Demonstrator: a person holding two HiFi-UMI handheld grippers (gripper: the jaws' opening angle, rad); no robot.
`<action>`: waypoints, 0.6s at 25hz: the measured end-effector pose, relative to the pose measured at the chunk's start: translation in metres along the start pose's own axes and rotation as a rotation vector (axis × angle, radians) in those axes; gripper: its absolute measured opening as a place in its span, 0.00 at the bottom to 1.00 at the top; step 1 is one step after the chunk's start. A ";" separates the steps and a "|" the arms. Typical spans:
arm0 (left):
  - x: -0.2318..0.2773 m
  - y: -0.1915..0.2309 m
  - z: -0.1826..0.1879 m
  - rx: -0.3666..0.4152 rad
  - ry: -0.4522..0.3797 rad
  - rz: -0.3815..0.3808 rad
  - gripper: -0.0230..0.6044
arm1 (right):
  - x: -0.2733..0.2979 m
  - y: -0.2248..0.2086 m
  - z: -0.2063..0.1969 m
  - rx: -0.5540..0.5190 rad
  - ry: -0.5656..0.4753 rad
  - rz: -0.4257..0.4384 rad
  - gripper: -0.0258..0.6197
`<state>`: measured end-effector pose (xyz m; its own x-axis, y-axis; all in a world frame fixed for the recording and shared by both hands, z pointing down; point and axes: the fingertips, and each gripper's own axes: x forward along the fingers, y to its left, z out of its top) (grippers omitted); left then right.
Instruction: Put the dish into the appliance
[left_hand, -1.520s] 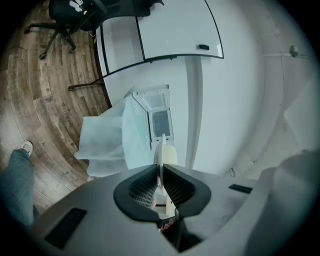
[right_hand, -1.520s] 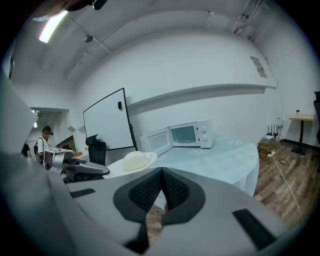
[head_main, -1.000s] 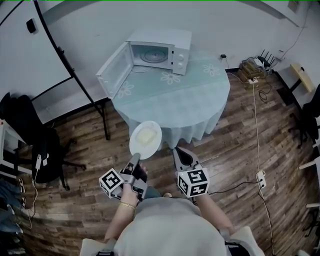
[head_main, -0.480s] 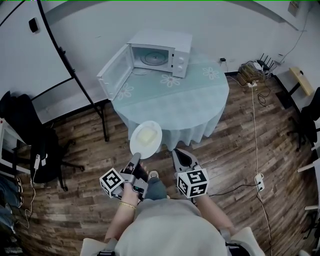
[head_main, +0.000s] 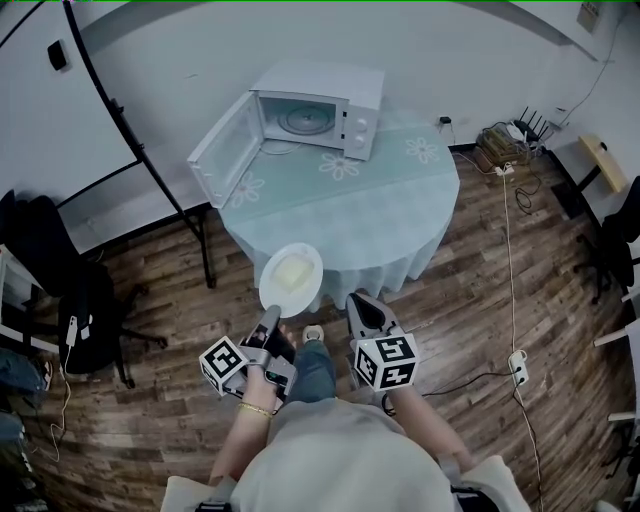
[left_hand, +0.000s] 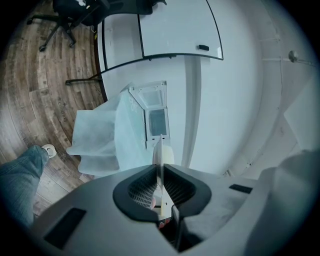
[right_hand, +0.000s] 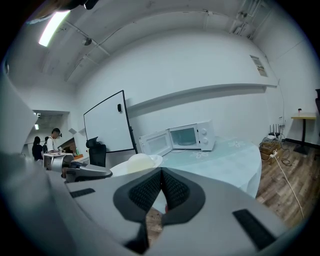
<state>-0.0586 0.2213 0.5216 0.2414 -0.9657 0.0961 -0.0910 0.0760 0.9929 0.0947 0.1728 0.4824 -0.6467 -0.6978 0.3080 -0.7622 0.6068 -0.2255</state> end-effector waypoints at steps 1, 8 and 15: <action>0.006 0.001 0.002 -0.003 0.001 0.001 0.11 | 0.005 -0.003 0.002 0.000 -0.001 -0.001 0.05; 0.055 0.005 0.023 -0.017 0.005 -0.001 0.11 | 0.044 -0.029 0.018 -0.006 0.000 -0.014 0.05; 0.112 0.012 0.054 -0.023 0.015 0.019 0.11 | 0.097 -0.056 0.036 -0.015 0.003 -0.022 0.05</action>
<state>-0.0844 0.1004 0.5409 0.2544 -0.9601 0.1160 -0.0737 0.1003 0.9922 0.0738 0.0573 0.4914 -0.6294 -0.7101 0.3155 -0.7759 0.5966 -0.2050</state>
